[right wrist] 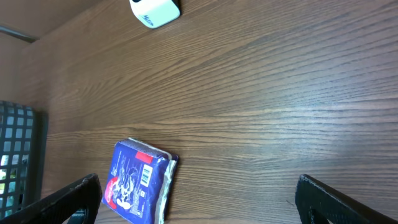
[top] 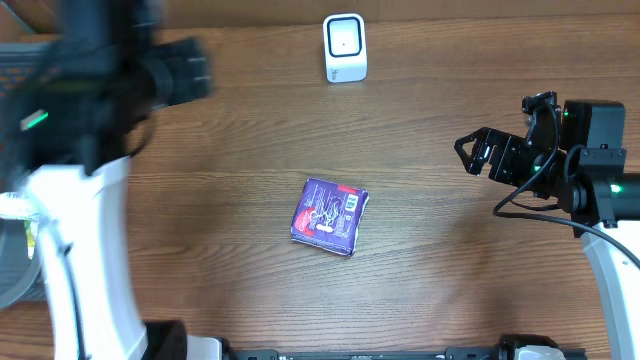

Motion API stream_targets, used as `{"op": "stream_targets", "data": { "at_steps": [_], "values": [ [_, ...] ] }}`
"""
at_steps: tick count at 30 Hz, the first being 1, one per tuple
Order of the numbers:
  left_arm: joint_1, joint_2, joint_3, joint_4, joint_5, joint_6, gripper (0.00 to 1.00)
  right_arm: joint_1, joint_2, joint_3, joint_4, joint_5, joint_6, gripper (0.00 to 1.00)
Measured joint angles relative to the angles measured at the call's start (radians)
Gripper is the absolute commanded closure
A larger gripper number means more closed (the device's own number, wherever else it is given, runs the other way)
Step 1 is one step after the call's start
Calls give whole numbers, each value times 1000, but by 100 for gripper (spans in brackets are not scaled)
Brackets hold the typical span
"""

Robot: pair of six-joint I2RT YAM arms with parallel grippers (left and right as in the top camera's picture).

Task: Scan the item barcode
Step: 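Reach the left gripper into the basket and grasp the white tube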

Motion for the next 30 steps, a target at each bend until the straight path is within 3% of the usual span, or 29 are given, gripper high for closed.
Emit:
{"op": "stream_targets", "data": {
  "at_steps": [8,12,17,30],
  "values": [
    [451,-24,-16,-64,-29,-115,18,0,0,0,-1,0,0,0],
    [596,-8,-65,-49,-32,-176,19,0,0,0,-1,0,0,0],
    [658,26,-130,-6,-35,-215,21,0,0,0,-1,0,0,0],
    [660,122,-413,174,-47,-226,22,0,0,0,-19,1,0,0]
  ]
}}
